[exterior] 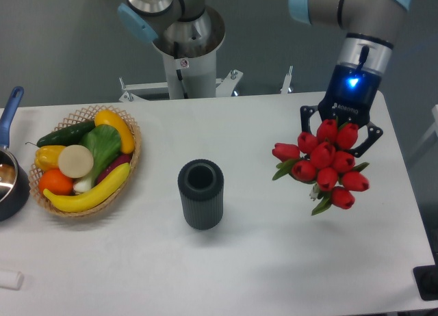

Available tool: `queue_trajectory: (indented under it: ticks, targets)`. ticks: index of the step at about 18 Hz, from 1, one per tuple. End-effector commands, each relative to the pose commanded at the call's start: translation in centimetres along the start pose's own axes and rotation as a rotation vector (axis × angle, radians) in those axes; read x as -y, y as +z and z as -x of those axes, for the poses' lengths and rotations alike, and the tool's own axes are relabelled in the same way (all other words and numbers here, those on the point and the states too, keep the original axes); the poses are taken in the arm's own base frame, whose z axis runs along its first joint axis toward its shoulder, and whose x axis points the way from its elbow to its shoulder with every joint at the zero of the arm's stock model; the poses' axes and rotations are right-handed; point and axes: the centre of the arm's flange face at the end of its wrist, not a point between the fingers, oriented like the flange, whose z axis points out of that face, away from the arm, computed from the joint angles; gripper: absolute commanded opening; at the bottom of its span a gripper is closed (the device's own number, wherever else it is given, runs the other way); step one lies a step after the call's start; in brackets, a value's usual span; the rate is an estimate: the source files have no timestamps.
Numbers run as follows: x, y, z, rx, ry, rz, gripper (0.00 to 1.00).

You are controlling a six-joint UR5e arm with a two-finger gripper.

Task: Place the flowers on the table
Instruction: 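Lower the held tulip bouquet toward the table beside the black vase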

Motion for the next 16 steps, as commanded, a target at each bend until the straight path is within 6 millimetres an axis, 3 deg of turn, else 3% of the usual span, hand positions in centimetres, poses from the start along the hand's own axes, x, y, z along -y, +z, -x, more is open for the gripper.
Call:
queue_trajectory:
  ticks: [5, 8, 16]
  targets:
    - [-1.3, 0.9, -0.4, 0.014, 0.041, 0.145, 0.38]
    - [-1.3, 3.7, -1.6, -0.014, 0.107, 0.271, 0.38]
    - [-2.6, 8.4, -3.0, -0.050, 0.180, 0.548, 0.38]
